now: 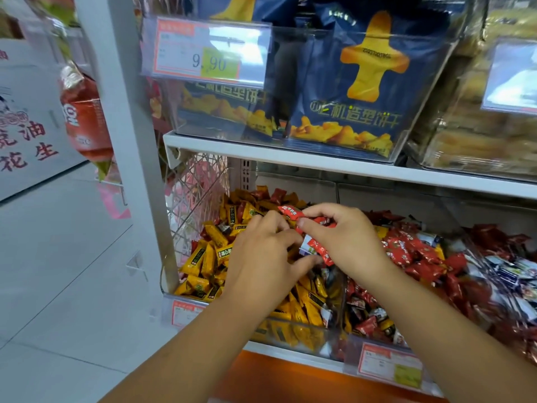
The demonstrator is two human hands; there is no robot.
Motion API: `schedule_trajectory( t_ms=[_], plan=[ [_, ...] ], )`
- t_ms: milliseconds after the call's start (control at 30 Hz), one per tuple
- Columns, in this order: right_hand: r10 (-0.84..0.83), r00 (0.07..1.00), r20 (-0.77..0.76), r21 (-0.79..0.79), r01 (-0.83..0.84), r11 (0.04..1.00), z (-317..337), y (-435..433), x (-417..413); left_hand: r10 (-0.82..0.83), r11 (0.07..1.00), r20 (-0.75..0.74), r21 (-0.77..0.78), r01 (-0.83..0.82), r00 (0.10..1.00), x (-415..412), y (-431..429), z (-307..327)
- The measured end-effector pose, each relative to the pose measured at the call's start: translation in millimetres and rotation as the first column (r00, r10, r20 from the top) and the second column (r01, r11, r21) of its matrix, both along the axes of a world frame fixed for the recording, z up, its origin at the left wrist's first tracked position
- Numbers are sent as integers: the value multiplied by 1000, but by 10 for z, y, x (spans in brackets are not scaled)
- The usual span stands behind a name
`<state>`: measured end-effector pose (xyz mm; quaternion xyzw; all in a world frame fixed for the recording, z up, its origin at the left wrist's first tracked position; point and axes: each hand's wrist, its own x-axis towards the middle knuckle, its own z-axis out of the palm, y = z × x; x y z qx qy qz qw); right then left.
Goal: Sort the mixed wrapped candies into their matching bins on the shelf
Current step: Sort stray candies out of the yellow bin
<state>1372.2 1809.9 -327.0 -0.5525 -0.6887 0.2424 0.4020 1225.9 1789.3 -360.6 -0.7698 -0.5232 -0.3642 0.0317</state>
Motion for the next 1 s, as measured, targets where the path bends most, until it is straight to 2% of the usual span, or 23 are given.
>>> schedule_trajectory(
  t_ms=[100, 200, 367, 467, 533, 600, 667, 700, 800, 833, 900, 933, 1000],
  plan=[
    [-12, 999, -44, -5, 12, 1000, 20, -3, 1, -33, 988, 127, -146, 52, 991, -55, 15, -12],
    [-36, 994, -98, -16, 35, 999, 40, 8, 39, -69, 967, 220, -225, 120, 973, -120, 23, -19],
    [-160, 979, -123, -31, 158, 987, 189, -37, 307, -72, 935, 286, -313, 164, 956, -173, 12, -16],
    [-306, 952, -1, 23, 306, 952, 270, -17, 635, -64, 944, 268, -295, 145, 961, -176, 15, 3],
    [-343, 920, 190, 27, 344, 939, 268, -3, 882, -64, 949, 244, -286, 135, 968, -175, 16, -1],
    [-211, 899, 384, -109, 270, 957, 257, -46, 1056, -63, 952, 211, -279, 122, 975, -187, 21, -15],
    [-72, 902, 426, -266, 200, 943, 271, -116, 1159, -56, 952, 179, -288, 106, 982, -214, 31, -32],
    [-54, 904, 425, -289, 192, 938, 298, -152, 1172, -52, 950, 169, -295, 101, 984, -231, 29, -33],
    [-116, 876, 468, -144, 205, 968, 412, -222, 1085, -49, 953, 152, -290, 92, 987, -301, 7, -35],
    [-90, 890, 447, -77, 139, 987, 441, -246, 992, -50, 955, 140, -283, 88, 989, -328, -3, -35],
    [86, 897, 434, -32, -81, 996, 481, -297, 713, -53, 958, 113, -273, 82, 992, -385, -26, -42],
    [191, 849, 494, -66, -182, 981, 458, -304, 563, -57, 960, 100, -269, 82, 993, -417, -36, -48],
    [343, 647, 680, -206, -280, 938, 329, -264, 300, -57, 960, 78, -268, 76, 995, -480, -56, -57]
  ],
)
